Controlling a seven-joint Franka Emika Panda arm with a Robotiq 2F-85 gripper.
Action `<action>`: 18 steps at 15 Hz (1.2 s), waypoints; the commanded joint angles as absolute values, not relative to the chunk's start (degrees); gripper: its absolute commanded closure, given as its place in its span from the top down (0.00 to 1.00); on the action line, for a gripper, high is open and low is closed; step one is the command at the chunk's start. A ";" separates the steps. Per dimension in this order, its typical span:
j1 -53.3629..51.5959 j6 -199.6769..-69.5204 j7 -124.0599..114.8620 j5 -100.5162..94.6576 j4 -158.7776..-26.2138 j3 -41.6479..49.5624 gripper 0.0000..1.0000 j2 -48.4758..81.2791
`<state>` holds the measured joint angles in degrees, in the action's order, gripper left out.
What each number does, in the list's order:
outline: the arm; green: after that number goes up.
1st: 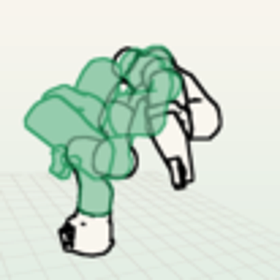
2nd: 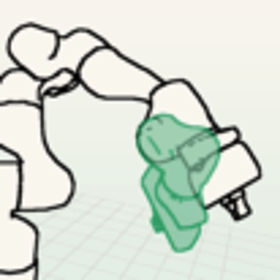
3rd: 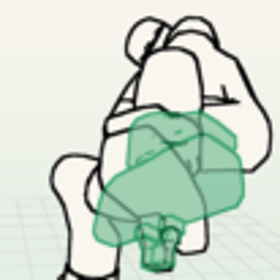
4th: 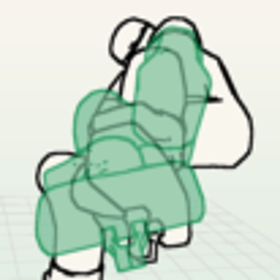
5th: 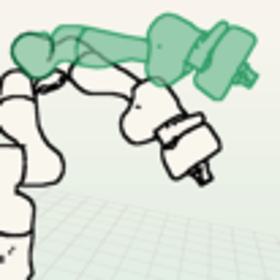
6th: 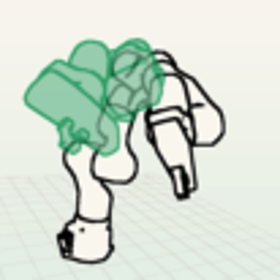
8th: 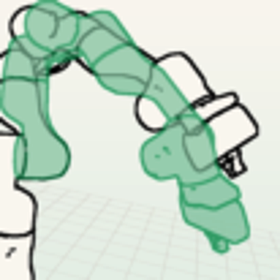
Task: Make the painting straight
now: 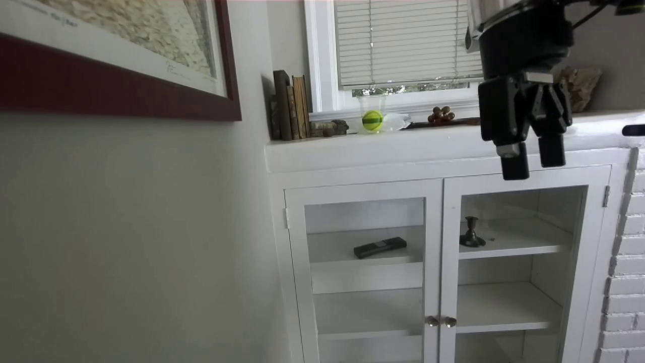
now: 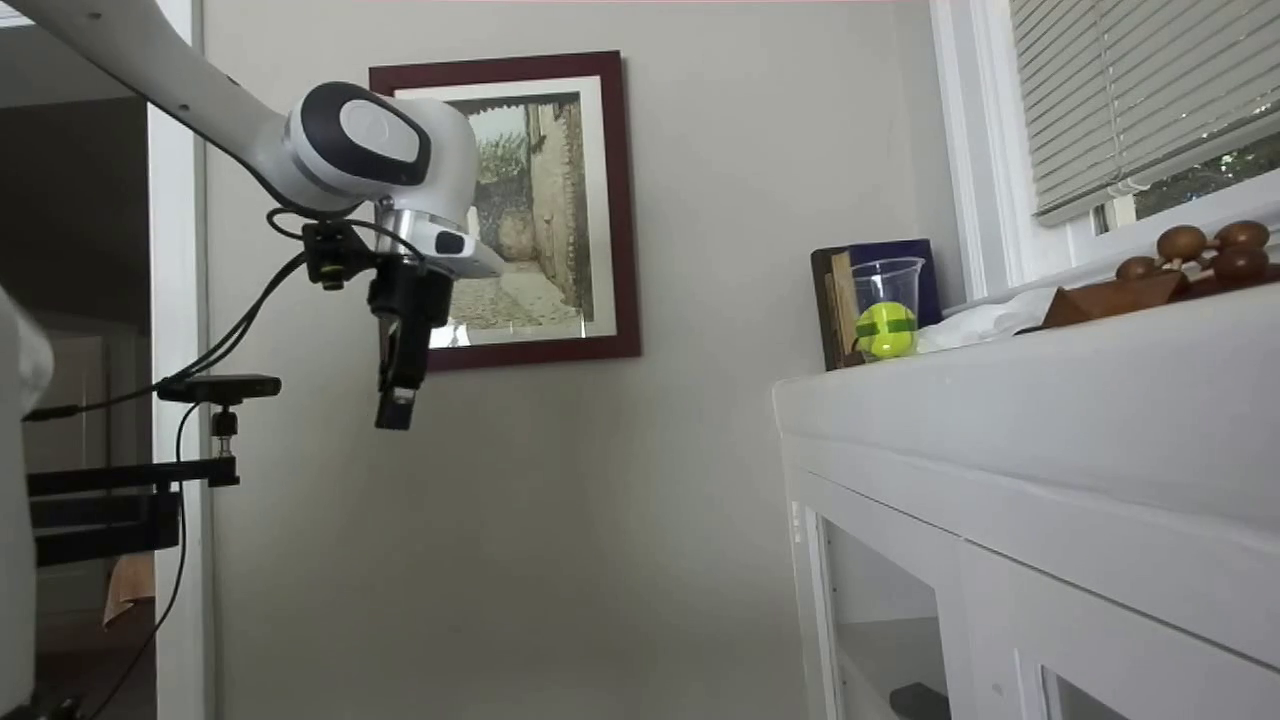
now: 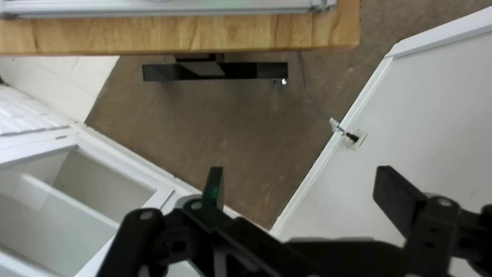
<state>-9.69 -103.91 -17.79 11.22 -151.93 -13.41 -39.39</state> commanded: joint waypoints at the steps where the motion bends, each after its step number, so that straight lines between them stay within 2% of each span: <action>1: -6.79 -107.77 -13.48 1.66 -149.67 -13.41 1.00 -39.78; 9: -5.57 -124.95 0.80 -11.65 -148.97 -7.59 1.00 -40.81; 18: -12.48 -149.72 22.53 -8.38 -152.08 2.59 1.00 -39.04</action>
<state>-8.23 -143.23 15.80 -10.27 -150.30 -1.17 -39.41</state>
